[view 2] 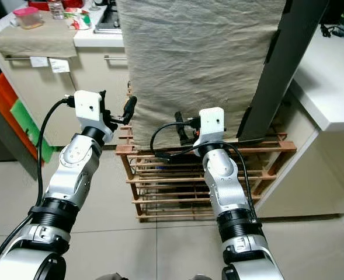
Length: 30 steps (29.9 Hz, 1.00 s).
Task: Restocking fridge
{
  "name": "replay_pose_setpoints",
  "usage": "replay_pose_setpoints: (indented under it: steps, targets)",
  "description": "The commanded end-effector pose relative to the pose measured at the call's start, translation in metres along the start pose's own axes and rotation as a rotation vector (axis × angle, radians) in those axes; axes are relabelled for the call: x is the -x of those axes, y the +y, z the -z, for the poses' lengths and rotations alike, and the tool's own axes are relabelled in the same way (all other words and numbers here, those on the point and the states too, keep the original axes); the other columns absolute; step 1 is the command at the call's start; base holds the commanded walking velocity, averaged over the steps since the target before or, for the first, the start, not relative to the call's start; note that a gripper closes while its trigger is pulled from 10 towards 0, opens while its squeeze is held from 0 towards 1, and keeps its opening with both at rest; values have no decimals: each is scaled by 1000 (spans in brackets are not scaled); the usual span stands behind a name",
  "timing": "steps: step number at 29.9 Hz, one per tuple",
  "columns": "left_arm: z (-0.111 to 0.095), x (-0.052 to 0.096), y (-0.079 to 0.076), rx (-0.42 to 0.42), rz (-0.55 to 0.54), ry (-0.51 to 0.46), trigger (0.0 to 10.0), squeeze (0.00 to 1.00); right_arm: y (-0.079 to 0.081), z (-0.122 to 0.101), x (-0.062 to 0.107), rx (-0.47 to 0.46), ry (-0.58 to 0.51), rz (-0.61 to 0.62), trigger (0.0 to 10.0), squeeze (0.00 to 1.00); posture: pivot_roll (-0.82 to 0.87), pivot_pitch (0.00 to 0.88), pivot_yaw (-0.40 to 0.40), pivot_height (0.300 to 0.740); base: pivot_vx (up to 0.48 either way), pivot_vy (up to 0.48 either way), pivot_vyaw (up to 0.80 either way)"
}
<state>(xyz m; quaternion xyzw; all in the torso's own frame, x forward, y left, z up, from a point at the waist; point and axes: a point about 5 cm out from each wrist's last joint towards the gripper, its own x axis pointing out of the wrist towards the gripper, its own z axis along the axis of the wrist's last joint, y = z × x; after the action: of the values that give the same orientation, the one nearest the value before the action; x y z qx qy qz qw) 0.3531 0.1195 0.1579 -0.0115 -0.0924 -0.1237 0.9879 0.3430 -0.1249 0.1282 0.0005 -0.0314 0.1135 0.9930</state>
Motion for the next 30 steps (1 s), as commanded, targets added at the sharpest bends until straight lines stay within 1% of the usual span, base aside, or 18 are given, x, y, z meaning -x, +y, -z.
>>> replay_pose_setpoints:
  steps: [1, 4, 8, 13, 14, 15, 17, 18, 19, 23, 26, 27, 28, 30]
  targets:
    - [-8, -2, 1, -13, -5, -30, 10000, 0, -1, -10, -5, 5, -37, 1, 10000, 0, -70, 0, 42, 740, 0, 0, 0]
    - [-8, -2, 1, -15, -4, -33, 10000, 0, -3, -11, -7, 7, -41, 9, 10000, 0, -70, 0, 42, 740, 0, 0, 0]
    - [-9, -1, 1, -8, -5, -37, 10000, 0, -3, -18, -10, 7, -77, 23, 10000, 0, -65, 0, 45, 740, 0, 0, 0]
    - [-9, 0, 3, -9, -9, -36, 10000, 0, 6, -31, -21, 16, -114, -5, 10000, 0, -60, 0, 44, 740, 0, 0, 0]
    - [-7, 2, 5, -16, -13, -29, 10000, 0, 11, -35, -25, 19, -125, -17, 10000, 0, -47, 0, 36, 740, 0, 0, 0]
    - [-7, 2, 5, -16, -13, -29, 10000, 0, 11, -35, -25, 19, -125, -17, 10000, 0, -47, 0, 36, 740, 0, 0, 0]
    - [-4, 7, 10, -32, -18, -11, 10000, 0, 16, -39, -29, 24, -133, -33, 10000, 0, -33, 0, 25, 740, 0, 0, 0]
    - [-4, 7, 10, -32, -18, -11, 10000, 0, 16, -39, -29, 24, -133, -33, 10000, 0, -33, 0, 25, 740, 0, 0, 0]
    - [0, 14, 15, -45, -30, 9, 10000, 0, 20, -41, -33, 29, -133, -44, 10000, 0, -19, 0, 13, 740, 0, 0, 0]
    - [5, 26, 23, -50, -65, 27, 10000, 0, 25, -44, -38, 41, -131, -60, 10000, 0, 11, 0, -14, 740, 0, 0, 0]
    - [6, 33, 24, -48, -80, 32, 10000, 0, 27, -44, -40, 43, -131, -71, 10000, 0, 28, 0, -31, 740, 0, 0, 0]
    - [6, 33, 24, -48, -80, 32, 10000, 0, 27, -44, -40, 43, -131, -71, 10000, 0, 28, 0, -31, 740, 0, 0, 0]
    - [6, 38, 24, -48, -92, 33, 10000, 0, 29, -44, -42, 44, -127, -78, 10000, 0, 50, 0, -52, 740, 0, 0, 0]
    - [6, 42, 25, -46, -104, 34, 10000, 0, 31, -46, -44, 47, -125, -84, 10000, 0, 64, 0, -63, 740, 0, 0, 0]
